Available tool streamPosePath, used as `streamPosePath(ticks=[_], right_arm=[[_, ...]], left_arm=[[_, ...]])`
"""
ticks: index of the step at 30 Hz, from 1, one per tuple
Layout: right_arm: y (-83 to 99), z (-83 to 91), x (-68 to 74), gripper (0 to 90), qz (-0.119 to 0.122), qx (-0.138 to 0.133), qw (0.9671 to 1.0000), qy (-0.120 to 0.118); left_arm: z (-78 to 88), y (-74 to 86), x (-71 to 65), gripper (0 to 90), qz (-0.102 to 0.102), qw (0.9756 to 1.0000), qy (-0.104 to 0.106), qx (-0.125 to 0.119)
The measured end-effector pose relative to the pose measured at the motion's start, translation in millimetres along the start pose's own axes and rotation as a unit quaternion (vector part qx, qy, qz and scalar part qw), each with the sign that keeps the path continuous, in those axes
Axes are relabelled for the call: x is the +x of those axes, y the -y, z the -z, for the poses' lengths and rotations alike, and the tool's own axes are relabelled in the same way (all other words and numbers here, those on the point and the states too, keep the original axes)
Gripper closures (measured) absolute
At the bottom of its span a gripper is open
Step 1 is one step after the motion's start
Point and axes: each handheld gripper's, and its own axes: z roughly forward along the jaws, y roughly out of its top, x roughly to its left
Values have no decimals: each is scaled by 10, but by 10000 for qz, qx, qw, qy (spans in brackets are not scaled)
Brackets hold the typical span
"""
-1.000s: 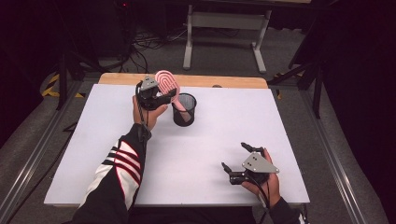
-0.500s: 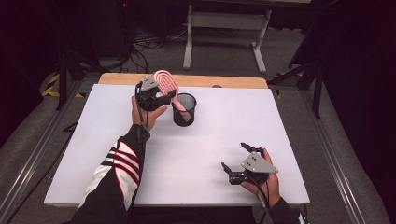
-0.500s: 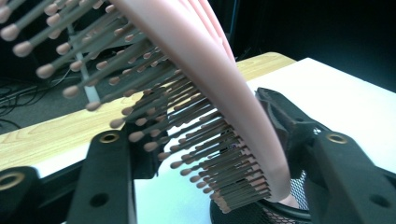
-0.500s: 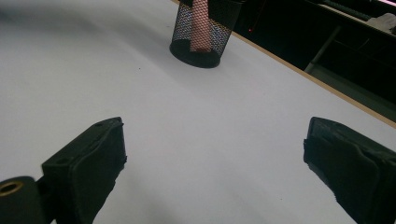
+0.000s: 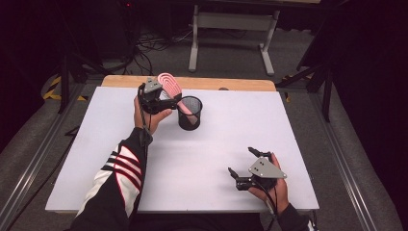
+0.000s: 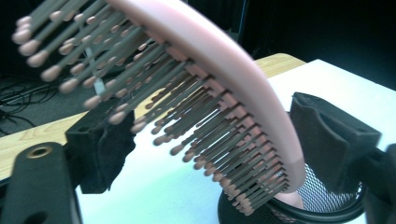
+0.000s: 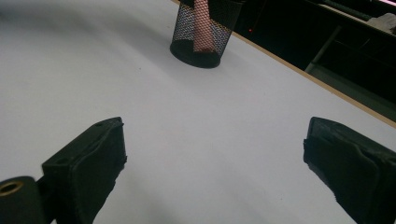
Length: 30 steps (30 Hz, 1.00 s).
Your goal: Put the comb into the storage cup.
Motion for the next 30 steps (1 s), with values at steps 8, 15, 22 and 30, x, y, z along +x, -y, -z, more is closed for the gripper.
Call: streamPosePath(ticks=[8, 15, 22, 30], right_arm=[[-3, 3, 4, 67, 0, -9, 10000, 0], [-8, 8, 6, 69, 18, -28, 10000, -5], [-9, 5, 10, 69, 38, -12, 10000, -11], [-13, 4, 19, 69, 58, -21, 10000, 0]], left_arm=[[50, -24, 16, 107, -55, 9999, 60, -82], [107, -59, 5, 76, -141, 9998, 104, -82], [188, -87, 16, 58, -191, 9997, 89, -155], [261, -92, 8, 55, -376, 9992, 5, -122]])
